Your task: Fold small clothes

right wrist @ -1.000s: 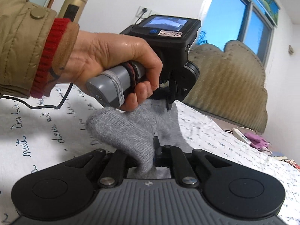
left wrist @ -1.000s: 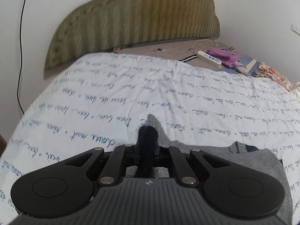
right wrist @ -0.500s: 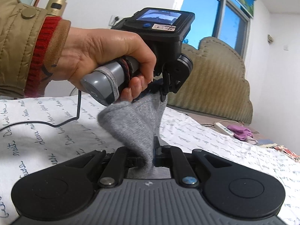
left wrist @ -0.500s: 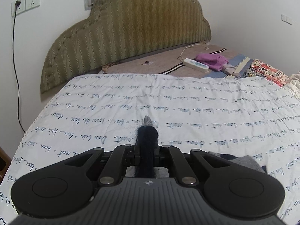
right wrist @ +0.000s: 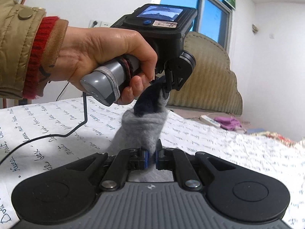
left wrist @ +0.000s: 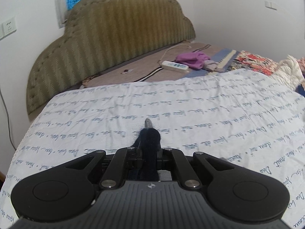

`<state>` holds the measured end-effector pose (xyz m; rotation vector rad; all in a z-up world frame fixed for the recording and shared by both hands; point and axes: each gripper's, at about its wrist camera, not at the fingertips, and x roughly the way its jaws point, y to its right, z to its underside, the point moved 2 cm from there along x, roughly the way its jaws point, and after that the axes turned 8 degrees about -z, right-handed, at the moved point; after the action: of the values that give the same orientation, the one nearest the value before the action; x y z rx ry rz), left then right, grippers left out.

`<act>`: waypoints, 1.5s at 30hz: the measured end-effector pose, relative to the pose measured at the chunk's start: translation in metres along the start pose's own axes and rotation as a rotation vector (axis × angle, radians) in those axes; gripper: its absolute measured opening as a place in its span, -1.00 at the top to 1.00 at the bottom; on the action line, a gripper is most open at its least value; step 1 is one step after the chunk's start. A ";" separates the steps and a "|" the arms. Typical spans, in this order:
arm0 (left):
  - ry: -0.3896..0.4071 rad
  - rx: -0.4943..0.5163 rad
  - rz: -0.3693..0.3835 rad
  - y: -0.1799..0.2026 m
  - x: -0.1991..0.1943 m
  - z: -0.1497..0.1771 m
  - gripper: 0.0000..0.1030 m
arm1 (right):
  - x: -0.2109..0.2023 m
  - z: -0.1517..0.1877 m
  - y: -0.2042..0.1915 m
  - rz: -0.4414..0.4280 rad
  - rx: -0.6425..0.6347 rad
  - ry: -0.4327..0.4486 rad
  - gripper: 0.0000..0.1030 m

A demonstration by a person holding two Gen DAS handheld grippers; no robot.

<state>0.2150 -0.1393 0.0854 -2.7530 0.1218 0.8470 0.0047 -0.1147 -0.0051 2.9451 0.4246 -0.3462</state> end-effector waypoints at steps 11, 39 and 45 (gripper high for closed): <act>-0.016 0.090 0.095 0.082 0.012 0.012 0.86 | -0.016 0.022 0.034 0.023 0.126 -0.033 0.87; -0.128 0.202 0.206 0.163 0.053 0.055 0.40 | -0.024 0.067 0.082 -0.006 0.422 -0.159 0.87; -0.006 0.272 0.170 0.164 0.026 0.055 -0.43 | -0.021 0.073 0.090 -0.007 0.469 -0.180 0.86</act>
<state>0.1816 -0.2829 -0.0090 -2.5101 0.4408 0.8133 -0.0034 -0.2189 -0.0606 3.3159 0.3720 -0.8041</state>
